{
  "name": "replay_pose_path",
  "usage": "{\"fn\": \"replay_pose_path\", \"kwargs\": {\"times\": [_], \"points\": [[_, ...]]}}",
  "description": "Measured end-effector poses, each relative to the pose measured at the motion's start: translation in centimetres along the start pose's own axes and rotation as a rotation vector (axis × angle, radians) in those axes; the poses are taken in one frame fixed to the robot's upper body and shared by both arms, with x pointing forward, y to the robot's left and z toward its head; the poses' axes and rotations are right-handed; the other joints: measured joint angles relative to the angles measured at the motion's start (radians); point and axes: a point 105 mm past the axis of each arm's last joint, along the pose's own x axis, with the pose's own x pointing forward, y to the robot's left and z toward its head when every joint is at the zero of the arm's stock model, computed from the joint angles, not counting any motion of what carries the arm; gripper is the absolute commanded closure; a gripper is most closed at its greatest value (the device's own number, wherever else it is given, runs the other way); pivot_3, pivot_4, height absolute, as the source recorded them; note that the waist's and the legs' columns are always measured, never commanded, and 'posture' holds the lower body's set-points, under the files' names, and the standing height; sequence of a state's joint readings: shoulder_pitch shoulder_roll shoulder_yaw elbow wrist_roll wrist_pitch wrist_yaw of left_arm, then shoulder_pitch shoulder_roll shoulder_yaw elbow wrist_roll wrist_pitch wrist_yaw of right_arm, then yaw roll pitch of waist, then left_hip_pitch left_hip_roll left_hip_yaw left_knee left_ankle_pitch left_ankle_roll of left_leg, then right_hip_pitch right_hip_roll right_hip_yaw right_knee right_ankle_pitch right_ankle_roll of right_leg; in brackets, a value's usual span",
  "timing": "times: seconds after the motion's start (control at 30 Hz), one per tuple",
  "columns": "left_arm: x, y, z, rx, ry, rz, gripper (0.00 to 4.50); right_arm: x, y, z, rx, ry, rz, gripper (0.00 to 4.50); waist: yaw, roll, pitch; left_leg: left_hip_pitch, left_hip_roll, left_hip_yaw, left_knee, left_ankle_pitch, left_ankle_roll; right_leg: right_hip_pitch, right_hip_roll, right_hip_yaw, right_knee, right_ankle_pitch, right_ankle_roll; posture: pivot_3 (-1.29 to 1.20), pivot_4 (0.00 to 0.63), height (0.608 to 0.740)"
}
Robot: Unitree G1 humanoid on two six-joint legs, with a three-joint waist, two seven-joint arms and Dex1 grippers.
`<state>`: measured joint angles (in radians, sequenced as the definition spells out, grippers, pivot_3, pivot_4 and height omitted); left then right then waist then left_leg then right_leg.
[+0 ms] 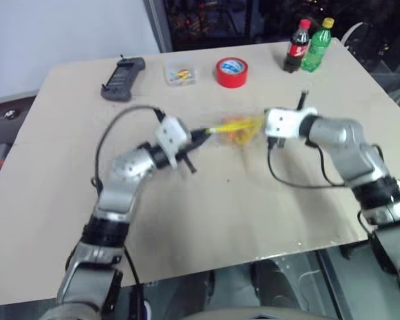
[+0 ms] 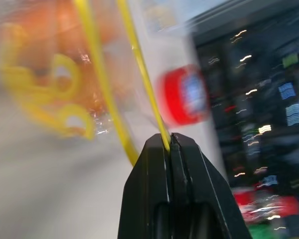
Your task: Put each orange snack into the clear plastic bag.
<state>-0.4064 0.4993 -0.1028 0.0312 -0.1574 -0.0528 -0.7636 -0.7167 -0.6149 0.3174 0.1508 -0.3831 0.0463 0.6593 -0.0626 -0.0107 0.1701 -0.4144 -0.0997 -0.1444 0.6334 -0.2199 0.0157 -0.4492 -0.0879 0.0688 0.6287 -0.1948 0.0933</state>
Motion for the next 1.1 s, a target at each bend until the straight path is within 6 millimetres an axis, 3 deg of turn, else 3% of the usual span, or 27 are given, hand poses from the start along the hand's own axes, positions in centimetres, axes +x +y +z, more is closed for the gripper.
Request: {"fn": "replay_pose_path", "kwargs": {"times": [0.07, 0.2, 0.3, 0.37, 0.53, 0.63, 0.77, 0.8, 1.1], "points": [[-0.4, -1.5, -0.8, 0.022, 0.025, -0.003, 4.5, -0.9, 1.9, -0.4, 0.053, 0.022, 0.011, 2.25, 0.011, 0.0, 0.0, 0.0, 0.0, 0.0, 0.002, 0.0, 0.0, 0.001, 0.0, 0.0, 0.002, 0.0, 0.0, 0.0, 0.15, 0.74], [-0.9, -2.0, -1.0, 0.089, 0.052, 0.044, 4.5, -3.3, 4.7, 0.0, 0.161, 0.005, 0.055, 2.25, 0.036, 0.0, 0.0, 0.001, 0.0, 0.0, 0.004, -0.001, 0.002, 0.001, 0.0, -0.001, 0.006, 0.001, 0.0, 0.0, 0.15, 0.74], [-1.1, -1.4, -0.3, 0.143, 0.044, 0.086, 4.5, -5.3, 4.4, 1.4, 0.128, -0.056, 0.073, 2.25, 0.047, 0.0, 0.0, 0.003, 0.0, 0.0, 0.008, -0.003, 0.004, 0.005, 0.001, -0.001, 0.006, 0.001, 0.001, 0.0, 0.15, 0.74], [-1.2, -1.2, 0.1, 0.175, 0.041, 0.084, 4.5, -6.0, 3.7, 3.5, 0.093, -0.131, 0.063, 2.25, 0.043, 0.0, 0.0, 0.004, 0.001, 0.001, 0.01, -0.003, 0.004, 0.006, 0.002, -0.001, 0.008, 0.002, 0.002, 0.0, 0.15, 0.74], [-1.1, -1.0, 0.6, 0.203, 0.034, 0.081, 4.5, -4.6, 3.1, 8.2, 0.079, -0.288, 0.047, 2.25, 0.041, 0.0, 0.001, 0.019, 0.003, 0.001, 0.009, -0.003, 0.005, 0.02, 0.003, -0.002, 0.007, 0.0, 0.004, 0.0, 0.15, 0.74], [-0.9, -1.2, 1.1, 0.206, 0.024, 0.07, 4.5, -2.7, 4.1, 11.1, 0.037, -0.366, 0.083, 2.25, 0.042, 0.0, 0.001, 0.019, 0.002, 0.0, 0.009, -0.003, 0.004, 0.021, 0.003, -0.002, 0.007, 0.001, 0.002, 0.0, 0.15, 0.74], [-0.8, -1.4, 1.2, 0.184, 0.034, 0.056, 4.5, -1.1, 5.1, 11.9, -0.004, -0.374, 0.115, 2.25, 0.049, 0.0, 0.001, 0.017, 0.001, -0.001, 0.01, -0.002, 0.004, 0.02, 0.002, -0.003, 0.006, 0.002, 0.002, 0.0, 0.15, 0.74], [-0.8, -1.5, 1.3, 0.176, 0.036, 0.055, 4.5, -0.7, 5.2, 12.1, -0.01, -0.378, 0.123, 2.63, 0.048, 0.0, 0.001, 0.017, 0.001, -0.001, 0.009, -0.002, 0.004, 0.02, 0.002, -0.003, 0.006, 0.002, 0.002, 0.0, 0.15, 0.74], [-0.9, -1.7, 1.8, 0.174, 0.038, 0.052, 4.5, 0.0, 5.2, 12.9, -0.042, -0.406, 0.103, 2.63, 0.046, 0.0, 0.001, 0.017, 0.001, -0.001, 0.008, -0.002, 0.004, 0.019, 0.002, -0.003, 0.006, 0.002, 0.001, 0.0, 0.15, 0.74]]}}
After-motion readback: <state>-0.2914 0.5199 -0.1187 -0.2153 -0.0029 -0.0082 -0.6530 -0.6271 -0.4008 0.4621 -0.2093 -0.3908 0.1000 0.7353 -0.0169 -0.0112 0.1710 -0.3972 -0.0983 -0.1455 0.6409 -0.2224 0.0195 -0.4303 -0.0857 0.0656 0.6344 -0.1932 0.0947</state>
